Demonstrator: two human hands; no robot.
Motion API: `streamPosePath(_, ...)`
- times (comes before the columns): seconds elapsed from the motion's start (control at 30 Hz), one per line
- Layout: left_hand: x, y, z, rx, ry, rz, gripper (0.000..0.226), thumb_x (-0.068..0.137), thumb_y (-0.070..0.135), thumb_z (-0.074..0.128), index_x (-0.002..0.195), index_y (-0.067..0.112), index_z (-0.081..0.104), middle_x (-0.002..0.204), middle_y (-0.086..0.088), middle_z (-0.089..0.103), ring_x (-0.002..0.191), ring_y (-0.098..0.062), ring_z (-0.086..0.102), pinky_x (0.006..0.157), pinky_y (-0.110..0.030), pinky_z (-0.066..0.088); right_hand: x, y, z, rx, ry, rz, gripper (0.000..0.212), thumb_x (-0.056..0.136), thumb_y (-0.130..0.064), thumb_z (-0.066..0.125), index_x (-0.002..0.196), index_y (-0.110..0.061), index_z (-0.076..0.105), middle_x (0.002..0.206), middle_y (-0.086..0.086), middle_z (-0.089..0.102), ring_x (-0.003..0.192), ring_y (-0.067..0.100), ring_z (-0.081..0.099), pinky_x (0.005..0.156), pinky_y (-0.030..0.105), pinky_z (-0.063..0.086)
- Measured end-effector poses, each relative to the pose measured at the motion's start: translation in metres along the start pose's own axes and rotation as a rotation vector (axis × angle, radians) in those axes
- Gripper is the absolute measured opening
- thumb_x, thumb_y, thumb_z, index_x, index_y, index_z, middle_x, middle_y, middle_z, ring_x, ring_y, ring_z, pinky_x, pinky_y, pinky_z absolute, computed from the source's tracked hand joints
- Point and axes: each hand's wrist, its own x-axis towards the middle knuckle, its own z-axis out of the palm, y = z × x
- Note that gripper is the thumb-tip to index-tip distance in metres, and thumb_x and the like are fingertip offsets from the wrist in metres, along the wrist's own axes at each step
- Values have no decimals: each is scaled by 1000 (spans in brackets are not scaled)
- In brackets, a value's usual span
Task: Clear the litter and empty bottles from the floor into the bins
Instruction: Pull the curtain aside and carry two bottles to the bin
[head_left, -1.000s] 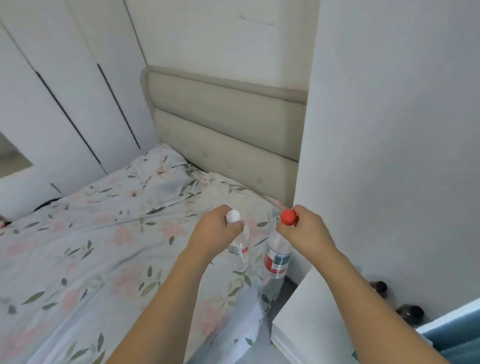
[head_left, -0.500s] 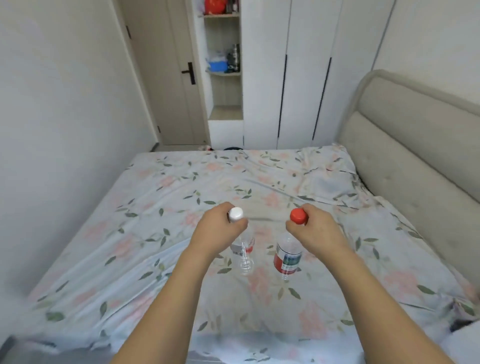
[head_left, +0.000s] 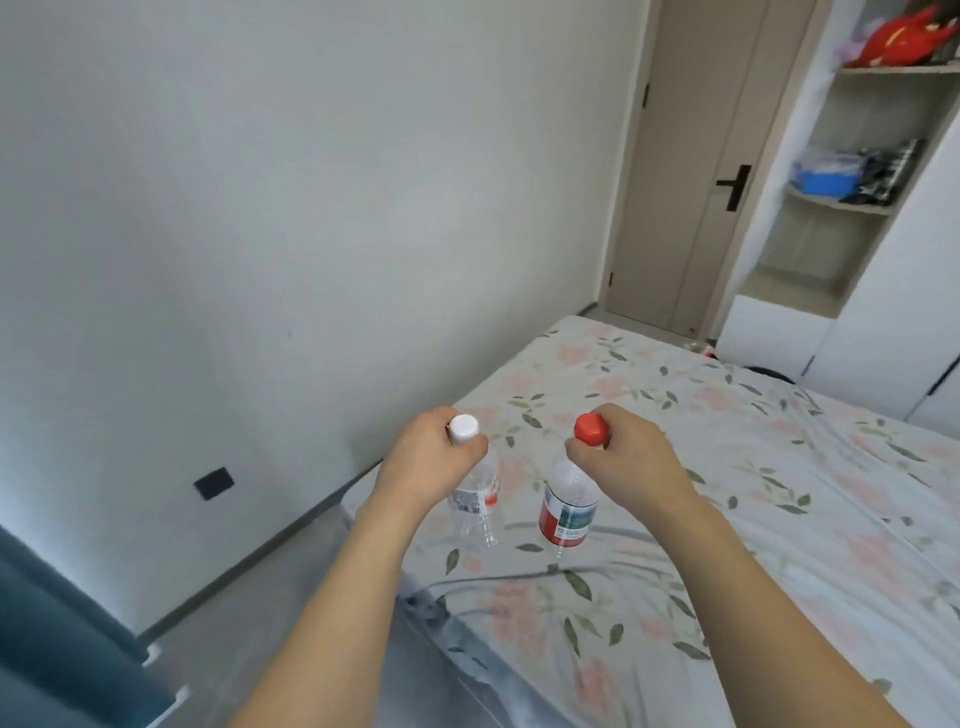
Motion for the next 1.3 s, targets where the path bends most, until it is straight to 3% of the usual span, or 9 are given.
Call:
streamPosePath(0.1, 14, -42, -49, 6, 107, -72, 21, 78, 35, 65, 75, 17, 56, 70, -1, 59, 61, -16, 51, 55, -28, 40, 26, -50, 47, 38, -67, -96, 15, 80, -31, 60, 84, -18, 56, 77, 0, 60, 73, 23, 57, 62, 37, 48)
streamPosePath(0.4, 27, -154, -178, 113, 320, -255, 17, 80, 41, 61, 85, 25, 60, 81, 7, 64, 77, -16, 62, 67, -33, 52, 62, -178, 176, 27, -226, -321, 18, 80, -31, 60, 82, -15, 54, 76, 1, 59, 72, 23, 57, 61, 35, 47)
streamPosePath(0.67, 32, -227, -241, 132, 445, -395, 16, 82, 43, 59, 85, 27, 57, 81, 9, 62, 75, -11, 60, 66, -34, 54, 93, -257, 252, 55, -373, -435, 17, 79, -32, 60, 84, -16, 55, 78, 2, 60, 73, 22, 59, 62, 34, 48)
streamPosePath(0.87, 67, -265, -274, 168, 482, -454, 15, 84, 43, 56, 87, 28, 56, 82, 9, 62, 75, -10, 59, 68, -33, 57, 130, -301, 305, 53, -450, -506, 17, 83, -35, 60, 91, -21, 55, 82, -2, 60, 73, 15, 56, 55, 24, 39)
streamPosePath(1.1, 153, -307, -316, 183, 501, -475, 16, 82, 44, 57, 87, 29, 56, 82, 11, 61, 76, -10, 59, 67, -33, 56, 209, -349, 365, 86, -438, -526, 15, 81, -33, 60, 84, -20, 55, 77, -1, 59, 69, 17, 55, 57, 28, 43)
streamPosePath(1.3, 235, -333, -354, 178, 514, -472, 14, 80, 42, 60, 83, 28, 57, 79, 11, 61, 73, -10, 58, 58, -26, 44, 283, -392, 411, 104, -413, -514, 15, 80, -33, 59, 84, -19, 55, 78, -2, 60, 73, 18, 58, 63, 35, 50)
